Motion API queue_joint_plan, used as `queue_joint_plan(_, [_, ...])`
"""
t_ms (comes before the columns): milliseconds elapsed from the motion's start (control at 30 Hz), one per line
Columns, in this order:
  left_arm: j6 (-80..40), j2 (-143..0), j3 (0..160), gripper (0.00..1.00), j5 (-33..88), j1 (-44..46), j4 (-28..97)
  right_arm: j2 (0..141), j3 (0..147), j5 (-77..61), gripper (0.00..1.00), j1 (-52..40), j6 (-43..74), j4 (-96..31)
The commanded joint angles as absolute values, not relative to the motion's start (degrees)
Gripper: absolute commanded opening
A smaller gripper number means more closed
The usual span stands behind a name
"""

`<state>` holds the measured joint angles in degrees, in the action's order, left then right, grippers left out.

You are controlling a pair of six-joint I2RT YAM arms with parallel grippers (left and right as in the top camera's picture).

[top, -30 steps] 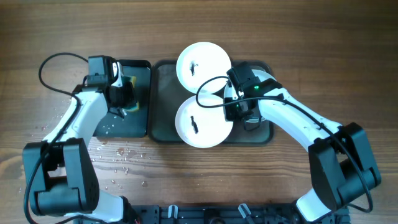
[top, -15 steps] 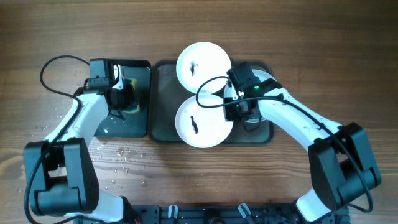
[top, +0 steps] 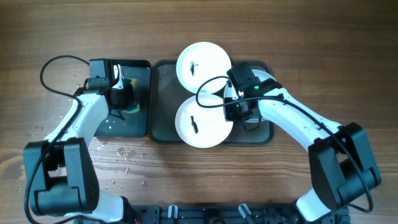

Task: Clean dirty plates on tray and stack at the side
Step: 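Carry the sponge with the left gripper over to the held plate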

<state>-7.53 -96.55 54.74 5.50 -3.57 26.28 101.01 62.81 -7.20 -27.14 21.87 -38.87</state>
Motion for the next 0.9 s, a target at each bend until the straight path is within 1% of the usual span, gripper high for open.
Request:
queue_joint_plan(0, [-6.44,-97.73,54.52,0.04,6.17,-3.49,25.89,99.9,62.5,-5.98,0.04,-27.49,22.68,-38.57])
queue_joint_plan(233, [-6.9,-100.64,54.52,0.04,6.2,-3.49,25.87,99.9,62.5,-5.98,0.04,-27.49,22.68,-38.44])
queue_joint_plan(500, [-6.87,-100.33,54.83,0.04,5.93,-3.62,24.75,99.9,62.5,-5.98,0.04,-27.49,22.65,-38.39])
queue_joint_plan(700, [-6.85,-96.16,57.74,0.04,5.96,-3.7,24.64,99.9,62.5,-5.96,0.05,-27.49,22.68,-38.09])
queue_joint_plan(867, [-6.85,-88.73,58.0,0.04,5.93,-3.7,25.74,99.9,62.5,-5.93,0.04,-27.49,22.63,-37.54])
